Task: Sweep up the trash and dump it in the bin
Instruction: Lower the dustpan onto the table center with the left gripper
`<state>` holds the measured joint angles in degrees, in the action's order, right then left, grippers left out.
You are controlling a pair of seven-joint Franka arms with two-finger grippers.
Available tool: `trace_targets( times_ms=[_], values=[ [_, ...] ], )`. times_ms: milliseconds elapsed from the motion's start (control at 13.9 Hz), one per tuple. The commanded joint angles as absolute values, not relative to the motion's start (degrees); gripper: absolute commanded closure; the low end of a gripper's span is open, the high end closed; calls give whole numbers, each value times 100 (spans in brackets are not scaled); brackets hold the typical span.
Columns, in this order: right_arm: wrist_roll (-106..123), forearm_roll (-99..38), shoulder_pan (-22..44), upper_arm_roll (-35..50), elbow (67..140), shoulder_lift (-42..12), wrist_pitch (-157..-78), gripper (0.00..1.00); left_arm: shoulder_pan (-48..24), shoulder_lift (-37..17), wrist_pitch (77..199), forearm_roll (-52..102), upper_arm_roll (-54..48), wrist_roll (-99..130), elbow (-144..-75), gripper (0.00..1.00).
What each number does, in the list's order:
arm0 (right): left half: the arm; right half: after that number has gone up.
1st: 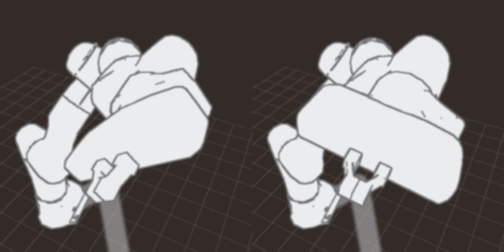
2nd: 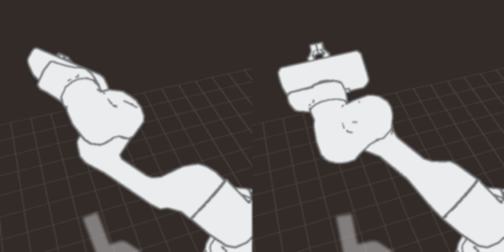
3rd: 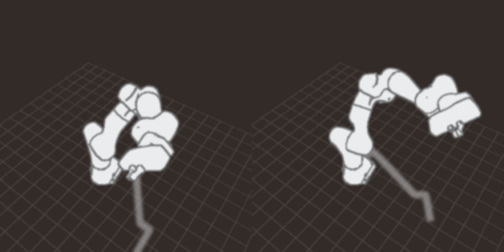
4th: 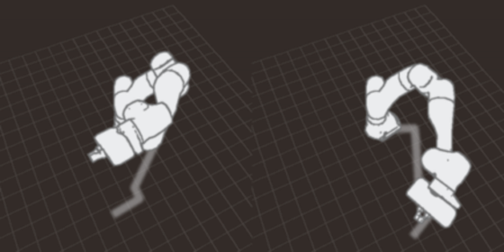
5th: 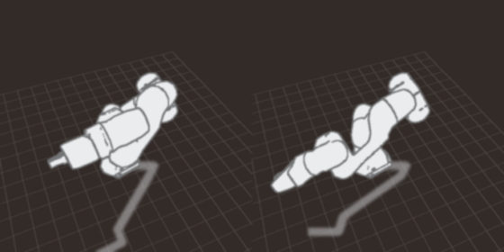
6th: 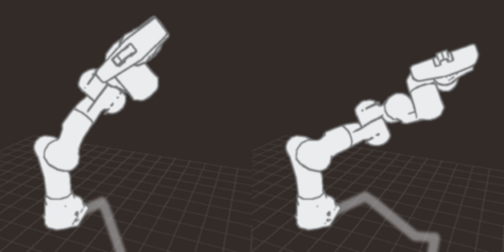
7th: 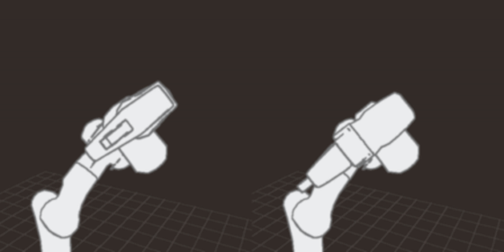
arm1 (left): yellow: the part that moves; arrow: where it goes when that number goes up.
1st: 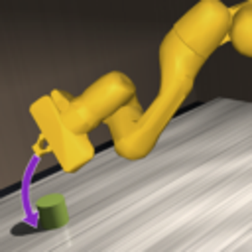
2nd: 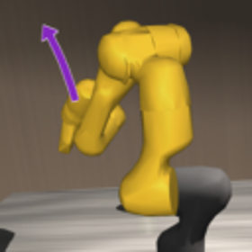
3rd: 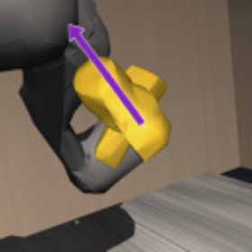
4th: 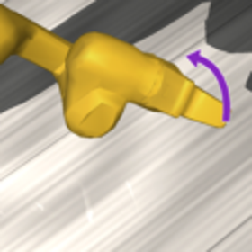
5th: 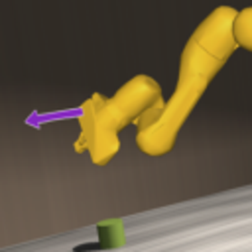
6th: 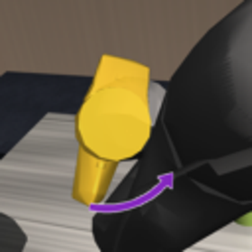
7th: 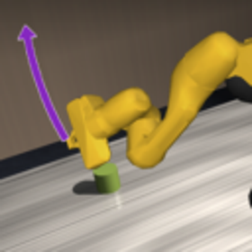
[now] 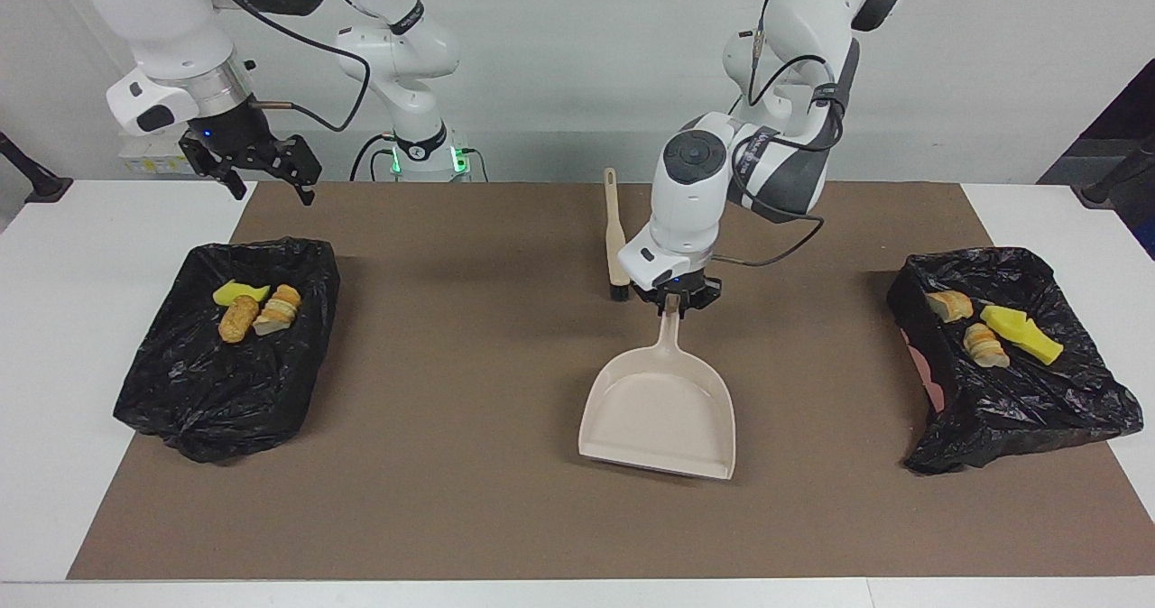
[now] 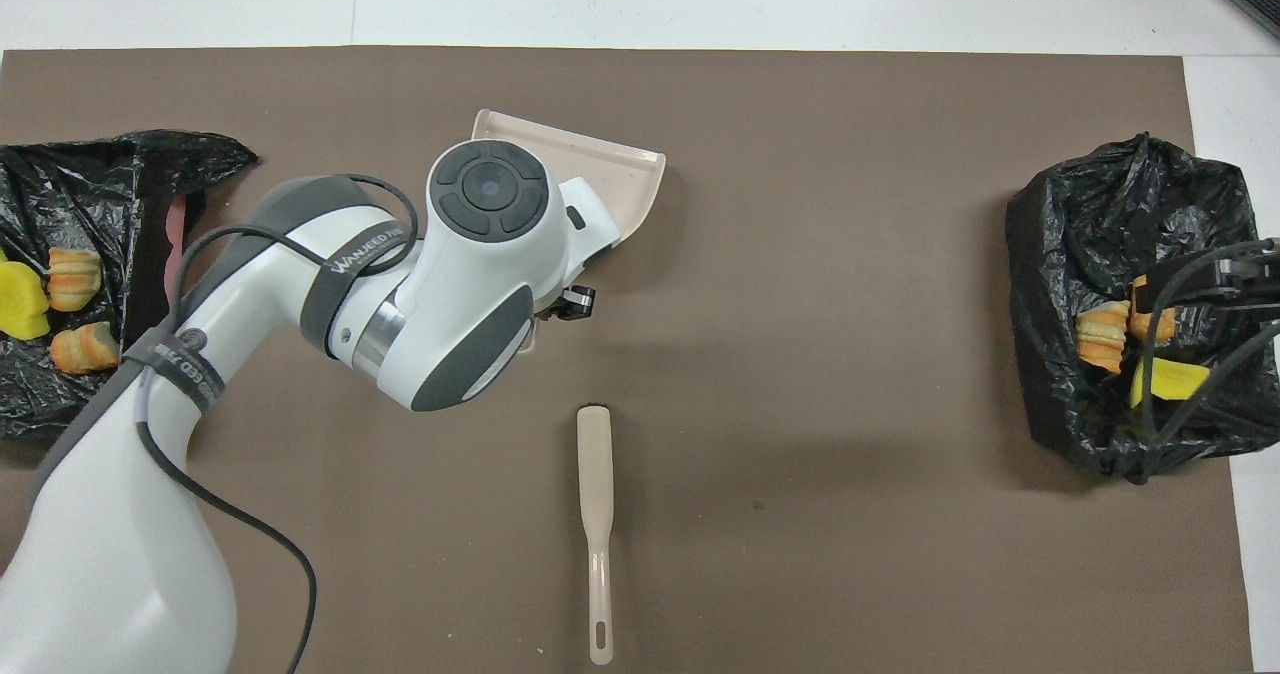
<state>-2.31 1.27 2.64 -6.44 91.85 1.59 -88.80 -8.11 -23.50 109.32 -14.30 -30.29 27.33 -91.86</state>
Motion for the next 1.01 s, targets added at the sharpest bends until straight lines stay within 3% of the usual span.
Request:
trace_targets(
  times_ms=[0,288,647,719,791,863,935],
  values=[
    [-193,26,246,-650,9360,299,-8991,0,-905,-2514,11056,-1336,-2971,2953,-9009,100],
    [-193,26,246,-650,9360,299,-8991,0,-1186,-3347,11135,-1380,-2944,3436,-8263,100],
    [-193,26,246,-650,9360,299,-8991,0,-1116,-3446,11628,-1345,-2953,3472,-8533,97],
    [-193,26,246,-650,9360,299,-8991,0,-1116,-3428,11576,-1345,-2944,3472,-8569,81],
    [-193,26,246,-650,9360,299,-8991,0,-1108,-3402,11479,-1345,-2944,3472,-8569,59],
    [-193,26,246,-650,9360,299,-8991,0,-1099,-3358,11400,-1353,-2936,3480,-8587,29],
    [-193,26,246,-650,9360,299,-8991,0,-1020,-3201,11278,-1371,-2936,3446,-8613,9]
  ],
)
